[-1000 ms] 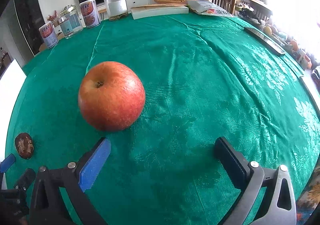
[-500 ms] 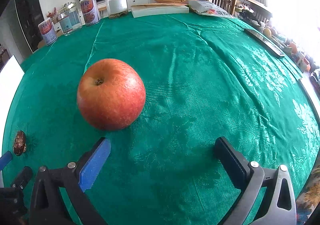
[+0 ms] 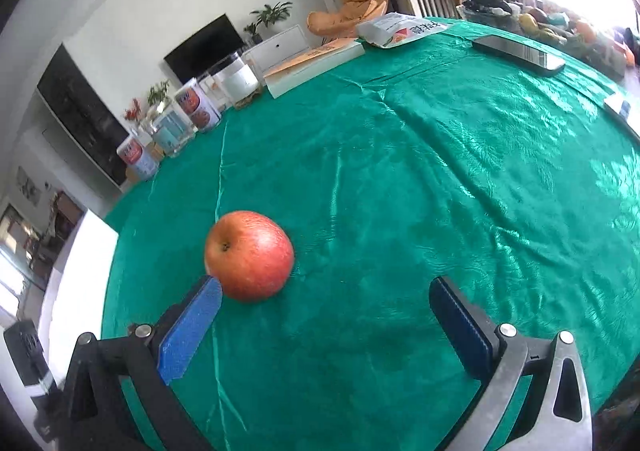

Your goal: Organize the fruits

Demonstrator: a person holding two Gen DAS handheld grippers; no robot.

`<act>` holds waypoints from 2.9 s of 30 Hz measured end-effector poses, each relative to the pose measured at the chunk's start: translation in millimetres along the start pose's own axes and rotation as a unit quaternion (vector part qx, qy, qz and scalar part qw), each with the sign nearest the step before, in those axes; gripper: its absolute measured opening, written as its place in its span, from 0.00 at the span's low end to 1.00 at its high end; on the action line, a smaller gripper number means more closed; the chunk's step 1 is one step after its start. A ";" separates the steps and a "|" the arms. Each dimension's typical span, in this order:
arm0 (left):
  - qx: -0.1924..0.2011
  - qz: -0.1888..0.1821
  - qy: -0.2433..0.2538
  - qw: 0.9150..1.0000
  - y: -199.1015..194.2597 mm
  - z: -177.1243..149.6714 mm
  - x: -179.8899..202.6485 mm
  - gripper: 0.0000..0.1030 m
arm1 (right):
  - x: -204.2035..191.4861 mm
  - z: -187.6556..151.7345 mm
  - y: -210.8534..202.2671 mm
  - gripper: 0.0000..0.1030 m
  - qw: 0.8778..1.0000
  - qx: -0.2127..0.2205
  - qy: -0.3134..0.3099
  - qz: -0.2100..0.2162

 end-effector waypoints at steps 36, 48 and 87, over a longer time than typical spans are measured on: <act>0.100 0.015 -0.287 0.953 -289.0 20.1 -201.5 0.44 | -414.2 -58.0 -83.5 0.66 0.871 -0.177 -0.251 0.383; 0.004 0.158 -0.320 0.934 -219.6 -26.0 -291.6 0.76 | -475.4 -117.9 -9.6 0.76 0.882 -0.205 -0.297 0.303; 0.040 0.372 -0.153 0.915 -335.5 -24.9 -221.7 0.99 | -448.8 -109.9 -150.0 0.98 0.911 -0.161 -0.329 0.188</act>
Point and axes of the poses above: each gripper's, at about its wrist camera, not at the fingertips, and y roughly the way its jaws point, x to its right, z to its top, the point moved 1 cm from there along y, roughly the way its jaws point, and after that the axes turned 11 degrees about x, right-handed, at the moved point
